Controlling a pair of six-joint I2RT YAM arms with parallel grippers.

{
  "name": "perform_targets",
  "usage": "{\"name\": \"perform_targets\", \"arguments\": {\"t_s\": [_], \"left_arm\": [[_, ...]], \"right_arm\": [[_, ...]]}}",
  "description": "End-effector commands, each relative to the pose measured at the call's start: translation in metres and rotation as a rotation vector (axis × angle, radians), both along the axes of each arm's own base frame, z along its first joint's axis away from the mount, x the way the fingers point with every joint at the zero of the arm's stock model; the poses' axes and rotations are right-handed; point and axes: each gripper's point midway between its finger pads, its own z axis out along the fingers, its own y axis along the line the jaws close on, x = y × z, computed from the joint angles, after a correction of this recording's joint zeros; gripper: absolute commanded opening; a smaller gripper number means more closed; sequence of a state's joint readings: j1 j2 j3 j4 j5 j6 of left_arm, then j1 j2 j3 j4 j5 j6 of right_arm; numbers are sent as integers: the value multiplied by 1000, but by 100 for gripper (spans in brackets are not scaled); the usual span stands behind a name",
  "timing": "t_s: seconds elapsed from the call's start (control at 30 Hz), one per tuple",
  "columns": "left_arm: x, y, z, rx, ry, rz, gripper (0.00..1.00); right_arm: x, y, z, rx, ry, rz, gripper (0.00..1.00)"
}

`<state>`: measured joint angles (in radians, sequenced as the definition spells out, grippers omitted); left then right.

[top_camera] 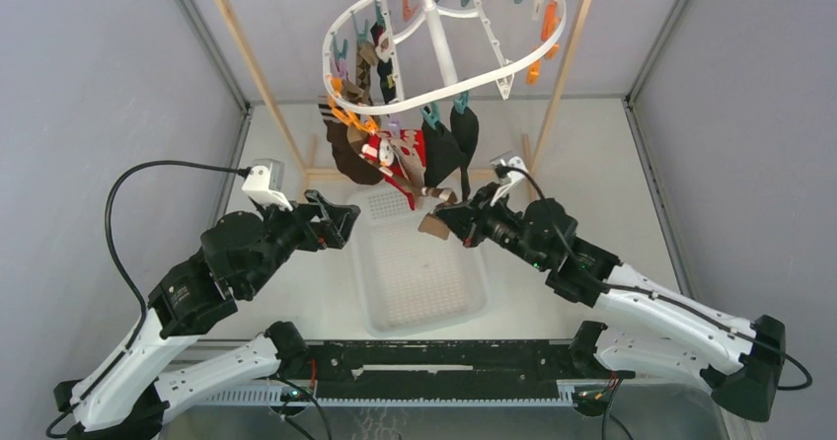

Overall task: Remove the socks clipped to the hanger
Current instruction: Adjust the hanger on the clothesline.

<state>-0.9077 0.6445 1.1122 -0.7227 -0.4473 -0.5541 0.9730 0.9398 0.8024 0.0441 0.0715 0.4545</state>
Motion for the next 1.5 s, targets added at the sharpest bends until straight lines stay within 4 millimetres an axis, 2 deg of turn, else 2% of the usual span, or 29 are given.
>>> {"name": "perform_targets", "arguments": {"t_s": [0.0, 0.1, 0.2, 0.4, 0.67, 0.7, 0.87, 1.03, 1.23, 1.37, 1.47], "left_arm": [[0, 3, 3, -17, -2, 19, 100], [0, 2, 3, -13, 0, 17, 100], [1, 2, 3, -10, 1, 18, 100], [1, 3, 3, -2, 1, 24, 100], [3, 2, 2, 8, 3, 29, 100], [4, 2, 3, 8, 2, 30, 100], [5, 3, 1, 11, 4, 36, 100], [9, 15, -4, 19, 0, 106, 100], [25, 41, 4, 39, -65, 278, 100], [42, 44, 15, 91, -144, 348, 100], [57, 36, 15, 114, -205, 339, 100]], "right_arm": [[4, -23, 18, 54, -9, -5, 0], [13, -39, 24, 67, -16, -32, 0], [23, -56, 17, 48, 8, -63, 0], [45, -92, 23, 77, 18, -128, 0], [68, -118, 24, 130, 59, -154, 0], [72, -121, 30, 147, 39, -157, 0], [88, -134, 33, 189, 59, -164, 0], [97, -140, 30, 206, 82, -165, 0], [98, -137, 22, 202, 101, -154, 0], [98, -138, 18, 195, 107, -148, 0], [96, -137, 16, 197, 107, -145, 0]]}}
